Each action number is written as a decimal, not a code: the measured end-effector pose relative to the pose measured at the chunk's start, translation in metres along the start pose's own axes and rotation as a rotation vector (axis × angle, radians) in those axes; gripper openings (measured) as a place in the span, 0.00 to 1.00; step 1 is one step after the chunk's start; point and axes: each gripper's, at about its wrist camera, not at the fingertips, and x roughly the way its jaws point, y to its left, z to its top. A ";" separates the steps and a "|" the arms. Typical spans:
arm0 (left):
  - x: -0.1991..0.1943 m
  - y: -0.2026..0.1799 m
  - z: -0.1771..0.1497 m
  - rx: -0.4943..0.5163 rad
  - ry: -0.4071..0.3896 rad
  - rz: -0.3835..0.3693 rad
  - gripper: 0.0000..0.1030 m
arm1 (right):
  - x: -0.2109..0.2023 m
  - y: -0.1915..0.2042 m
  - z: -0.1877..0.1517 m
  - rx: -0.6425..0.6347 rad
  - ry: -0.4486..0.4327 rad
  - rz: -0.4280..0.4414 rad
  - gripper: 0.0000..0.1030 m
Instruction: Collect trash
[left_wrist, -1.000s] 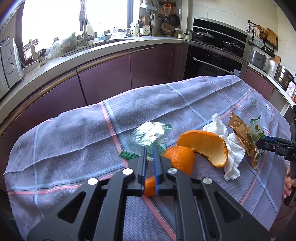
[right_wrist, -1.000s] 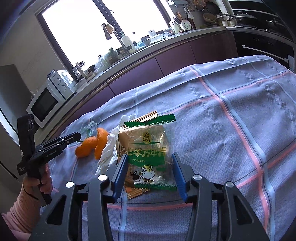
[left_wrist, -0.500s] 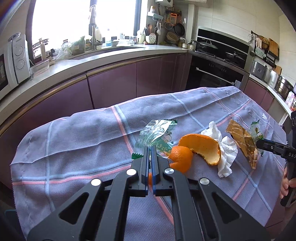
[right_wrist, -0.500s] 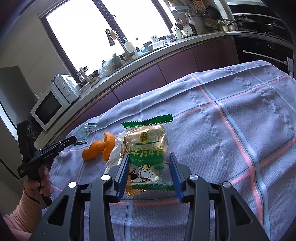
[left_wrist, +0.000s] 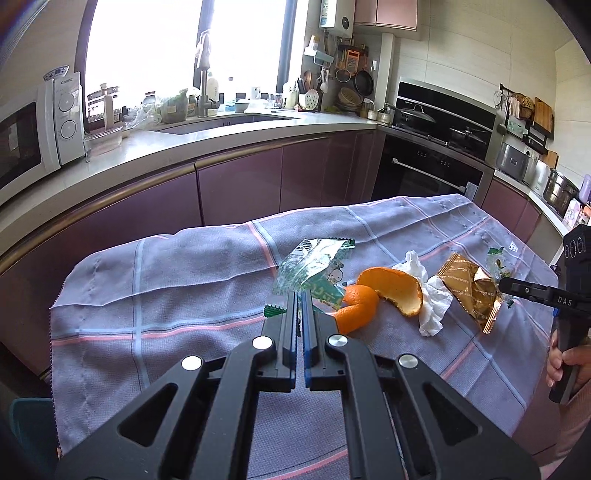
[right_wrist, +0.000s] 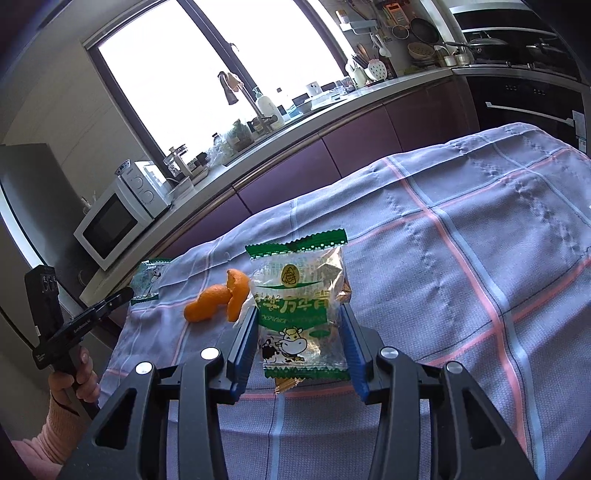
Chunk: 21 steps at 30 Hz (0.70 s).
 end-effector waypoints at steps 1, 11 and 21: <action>-0.004 0.001 -0.001 -0.001 -0.004 -0.002 0.03 | -0.001 0.001 0.000 -0.002 -0.003 0.008 0.43; -0.035 0.019 -0.014 -0.034 -0.027 0.014 0.03 | 0.000 0.024 -0.012 -0.045 0.027 0.074 0.45; -0.049 0.027 -0.025 -0.056 -0.034 0.016 0.03 | -0.003 0.021 -0.026 -0.056 0.042 -0.020 0.57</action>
